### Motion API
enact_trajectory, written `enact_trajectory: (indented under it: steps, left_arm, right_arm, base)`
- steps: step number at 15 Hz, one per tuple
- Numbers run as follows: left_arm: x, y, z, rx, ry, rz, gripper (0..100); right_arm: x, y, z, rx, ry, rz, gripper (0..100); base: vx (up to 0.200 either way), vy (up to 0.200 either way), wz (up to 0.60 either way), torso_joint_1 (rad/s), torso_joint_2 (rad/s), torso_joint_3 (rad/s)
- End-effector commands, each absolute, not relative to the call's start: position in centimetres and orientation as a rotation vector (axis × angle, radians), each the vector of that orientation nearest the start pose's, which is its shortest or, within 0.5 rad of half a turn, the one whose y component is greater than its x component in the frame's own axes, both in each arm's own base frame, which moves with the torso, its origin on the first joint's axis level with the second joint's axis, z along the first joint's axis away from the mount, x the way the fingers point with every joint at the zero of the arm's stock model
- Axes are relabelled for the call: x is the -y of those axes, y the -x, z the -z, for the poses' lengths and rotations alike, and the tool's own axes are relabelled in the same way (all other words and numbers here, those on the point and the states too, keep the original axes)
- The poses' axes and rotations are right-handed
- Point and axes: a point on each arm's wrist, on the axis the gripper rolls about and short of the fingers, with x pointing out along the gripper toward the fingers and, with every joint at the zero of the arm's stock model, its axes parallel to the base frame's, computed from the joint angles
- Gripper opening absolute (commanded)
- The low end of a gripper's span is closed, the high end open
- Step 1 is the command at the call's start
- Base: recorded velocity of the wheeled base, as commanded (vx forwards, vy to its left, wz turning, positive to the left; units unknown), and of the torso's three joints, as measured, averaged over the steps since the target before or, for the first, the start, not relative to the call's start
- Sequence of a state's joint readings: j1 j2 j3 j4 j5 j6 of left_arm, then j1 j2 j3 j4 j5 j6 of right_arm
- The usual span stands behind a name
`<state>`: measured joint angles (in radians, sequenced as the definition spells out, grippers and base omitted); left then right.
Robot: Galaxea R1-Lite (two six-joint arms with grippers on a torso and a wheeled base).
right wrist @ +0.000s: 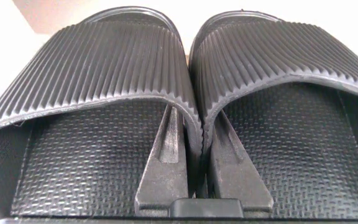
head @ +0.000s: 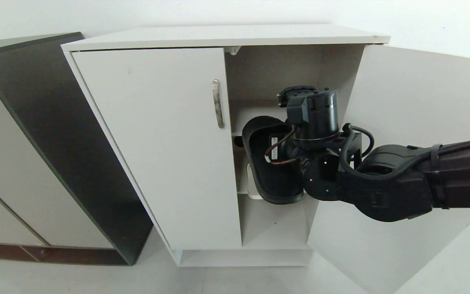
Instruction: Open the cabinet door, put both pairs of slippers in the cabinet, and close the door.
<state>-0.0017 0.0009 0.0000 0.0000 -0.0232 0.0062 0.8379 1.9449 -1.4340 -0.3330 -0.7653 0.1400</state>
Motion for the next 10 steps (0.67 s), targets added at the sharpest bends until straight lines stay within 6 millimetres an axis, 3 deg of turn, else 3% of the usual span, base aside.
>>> enact_trajectory:
  steps: [1, 8, 10]
  left_arm:
    - [0.0, 2.3, -7.6, -0.001, -0.006, 0.025, 0]
    - [0.1, 2.3, -7.6, -0.001, -0.006, 0.026, 0]
    - [0.1, 2.3, -7.6, -0.001, -0.006, 0.026, 0]
  right_arm:
    - [-28.1, -27.3, -24.6, -0.121, -0.019, -0.065, 0]
    - [-28.1, -27.4, -23.6, -0.143, 0.001, -0.06, 0]
    - [-28.3, -27.6, -23.3, -0.149, 0.005, -0.064, 0]
  base:
    - [0.2, 0.0, 0.0, 0.012, 0.0, 0.002]
    - [0.2, 0.0, 0.0, 0.002, 0.0, 0.0]
    - [0.0, 0.0, 0.0, 0.0, 0.0, 0.0]
